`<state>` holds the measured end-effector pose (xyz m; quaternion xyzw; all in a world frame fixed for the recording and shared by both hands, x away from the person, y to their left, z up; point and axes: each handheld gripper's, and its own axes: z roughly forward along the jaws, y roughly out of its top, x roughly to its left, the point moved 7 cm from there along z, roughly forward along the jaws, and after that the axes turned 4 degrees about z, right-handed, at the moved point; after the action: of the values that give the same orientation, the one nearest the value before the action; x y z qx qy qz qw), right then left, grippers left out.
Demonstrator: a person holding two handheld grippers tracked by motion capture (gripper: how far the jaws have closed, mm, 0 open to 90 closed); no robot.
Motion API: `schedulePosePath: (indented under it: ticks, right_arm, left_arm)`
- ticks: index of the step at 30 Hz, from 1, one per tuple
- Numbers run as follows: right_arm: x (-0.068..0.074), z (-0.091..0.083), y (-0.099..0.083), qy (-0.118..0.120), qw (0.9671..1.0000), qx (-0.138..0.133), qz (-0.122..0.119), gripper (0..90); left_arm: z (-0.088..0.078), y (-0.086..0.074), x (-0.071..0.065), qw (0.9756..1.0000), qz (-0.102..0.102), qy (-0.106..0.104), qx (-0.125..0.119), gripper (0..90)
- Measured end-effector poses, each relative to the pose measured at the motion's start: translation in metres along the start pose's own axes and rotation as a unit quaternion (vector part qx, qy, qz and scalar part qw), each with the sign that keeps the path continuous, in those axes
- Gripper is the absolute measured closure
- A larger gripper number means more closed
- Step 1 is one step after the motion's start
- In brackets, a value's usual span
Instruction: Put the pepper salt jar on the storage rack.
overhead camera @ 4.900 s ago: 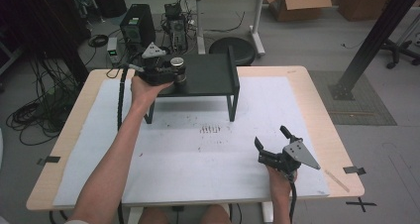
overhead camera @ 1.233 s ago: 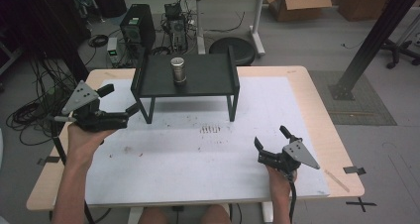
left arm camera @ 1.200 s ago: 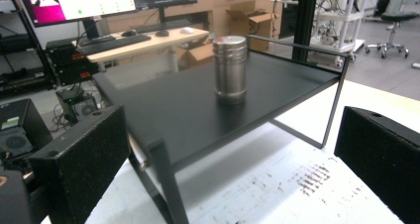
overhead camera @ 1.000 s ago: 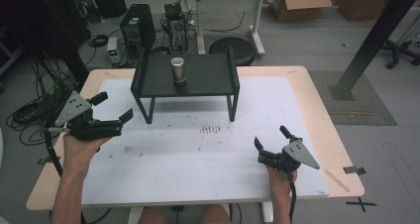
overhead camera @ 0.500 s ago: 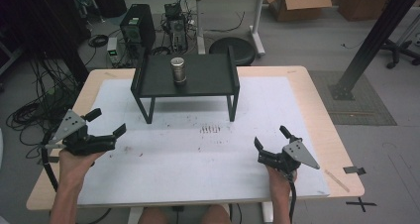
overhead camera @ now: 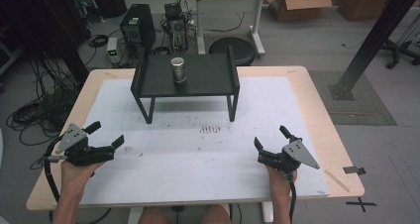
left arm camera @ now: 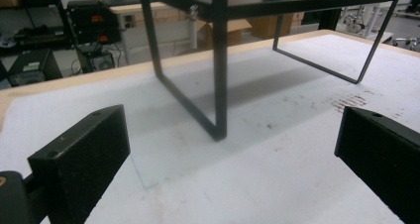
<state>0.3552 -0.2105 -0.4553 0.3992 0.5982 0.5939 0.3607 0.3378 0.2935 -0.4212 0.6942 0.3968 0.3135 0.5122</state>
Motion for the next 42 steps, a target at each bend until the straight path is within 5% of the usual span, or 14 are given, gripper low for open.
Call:
schedulePosePath:
  ticks: [19,37,42]
  right_arm:
    - [0.000,0.000,0.000,0.000,1.0000,0.000,-0.001,3.2]
    - [0.001,0.000,0.000,-0.001,1.0000,0.001,-0.003,3.2]
    - [0.001,0.000,0.000,-0.001,1.0000,0.000,-0.003,3.2]
  left_arm:
    - [-0.007,-0.037,0.010,0.9999,-0.010,0.008,0.007,0.9]
    - [-0.023,-0.049,0.014,0.9975,-0.025,0.030,-0.058,1.9]
    - [-0.024,-0.049,0.013,0.9977,-0.017,0.027,-0.060,2.1]
